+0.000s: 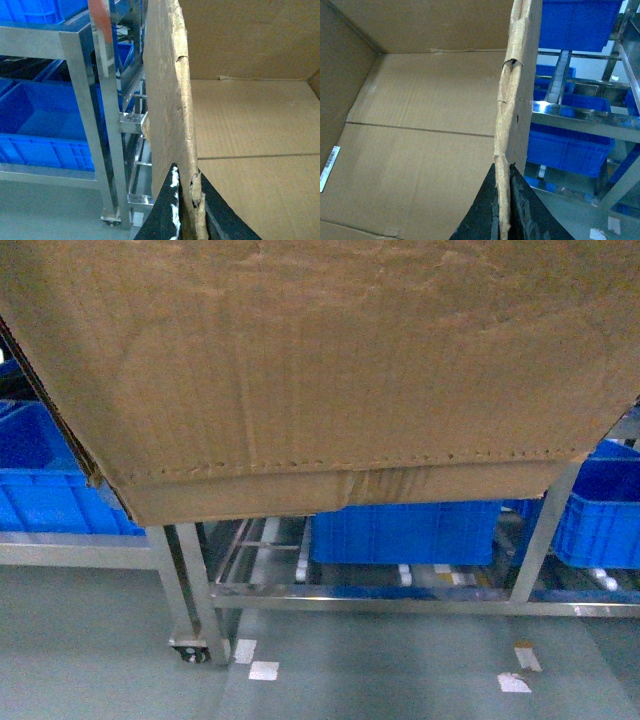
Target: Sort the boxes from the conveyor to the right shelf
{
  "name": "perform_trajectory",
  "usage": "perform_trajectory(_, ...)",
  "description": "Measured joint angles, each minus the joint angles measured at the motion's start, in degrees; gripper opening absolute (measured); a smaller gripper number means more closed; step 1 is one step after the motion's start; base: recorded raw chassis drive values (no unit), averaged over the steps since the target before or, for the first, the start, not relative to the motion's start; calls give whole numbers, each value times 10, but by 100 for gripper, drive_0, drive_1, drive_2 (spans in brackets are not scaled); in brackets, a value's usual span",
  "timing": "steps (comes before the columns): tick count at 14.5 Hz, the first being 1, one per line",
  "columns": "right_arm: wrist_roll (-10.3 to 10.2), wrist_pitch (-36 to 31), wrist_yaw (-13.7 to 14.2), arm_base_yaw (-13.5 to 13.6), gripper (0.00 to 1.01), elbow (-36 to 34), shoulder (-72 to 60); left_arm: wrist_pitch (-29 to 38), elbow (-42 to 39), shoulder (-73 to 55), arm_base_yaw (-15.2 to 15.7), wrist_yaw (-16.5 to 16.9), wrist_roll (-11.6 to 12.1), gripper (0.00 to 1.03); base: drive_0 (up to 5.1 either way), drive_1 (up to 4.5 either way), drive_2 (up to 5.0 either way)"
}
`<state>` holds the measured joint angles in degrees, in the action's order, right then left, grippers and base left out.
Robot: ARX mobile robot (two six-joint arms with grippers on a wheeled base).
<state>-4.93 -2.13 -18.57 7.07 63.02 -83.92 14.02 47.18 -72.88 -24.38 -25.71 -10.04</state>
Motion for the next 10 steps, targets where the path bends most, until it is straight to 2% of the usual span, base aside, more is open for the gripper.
perform_trajectory(10,0,2,0,0,2,0,-1,-2,0,0,0,0,0,3,2,407,-404)
